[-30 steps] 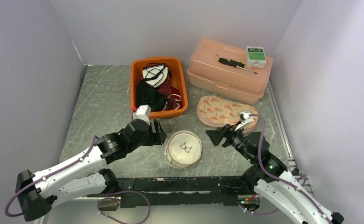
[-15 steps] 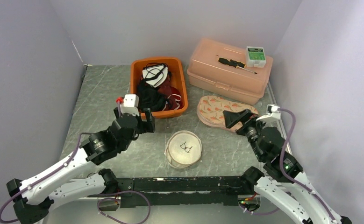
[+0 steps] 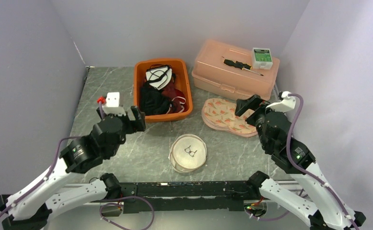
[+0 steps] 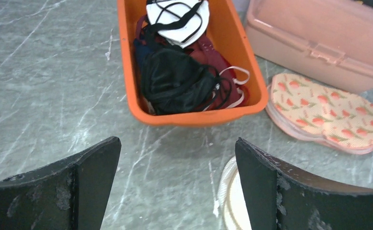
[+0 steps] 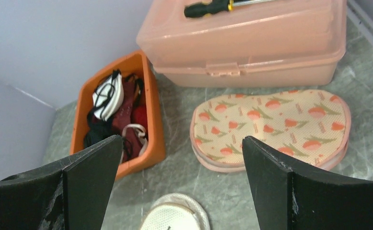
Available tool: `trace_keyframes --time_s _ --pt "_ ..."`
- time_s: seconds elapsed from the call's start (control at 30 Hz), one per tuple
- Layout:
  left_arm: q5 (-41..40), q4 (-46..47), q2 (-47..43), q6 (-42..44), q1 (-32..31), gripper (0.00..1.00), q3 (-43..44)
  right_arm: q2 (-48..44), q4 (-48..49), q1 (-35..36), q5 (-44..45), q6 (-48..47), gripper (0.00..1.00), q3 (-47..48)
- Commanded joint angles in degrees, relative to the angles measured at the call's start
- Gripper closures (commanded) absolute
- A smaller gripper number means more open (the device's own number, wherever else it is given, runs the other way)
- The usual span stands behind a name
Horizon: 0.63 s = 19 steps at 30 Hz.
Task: Unzip the laundry bag and remove the bra
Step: Reset both arms
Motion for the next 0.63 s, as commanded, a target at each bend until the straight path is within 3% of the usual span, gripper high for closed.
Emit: trace_keyframes --time_s 0.0,0.17,0.27,0.33,0.4,0.5,0.6 --pt "-0.66 5.24 -6.15 4.72 -0.19 0.06 -6.40 -3.09 7.18 0.05 -4.67 -1.38 0.00 -6.07" --pt "-8.31 -3.43 -7.30 -4.14 -0.35 0.06 -7.82 -2.59 6.70 0.05 -1.38 8.05 0.00 -11.07" --pt "-7.02 -1.28 -7.85 -2.40 -1.07 0.06 -9.14 -2.01 0.35 0.03 6.68 18.16 0.00 -10.29" --pt "-5.88 -0.40 -7.46 -0.76 -1.78 0.06 -9.30 -2.98 -1.13 -0.03 8.21 20.10 0.00 -10.37" --pt "-6.48 -1.24 -6.52 -0.47 -2.95 0.06 -8.63 -5.41 3.81 -0.02 5.53 14.79 0.00 -11.70" --pt "-8.65 -2.73 -4.98 -1.02 -3.63 0.06 -7.72 -8.48 15.30 0.06 -7.13 -0.46 0.00 -15.18" --pt "-9.22 -2.19 -3.83 0.70 -3.57 0.06 -6.70 -4.81 12.63 0.02 -14.57 -5.61 0.00 -11.71"
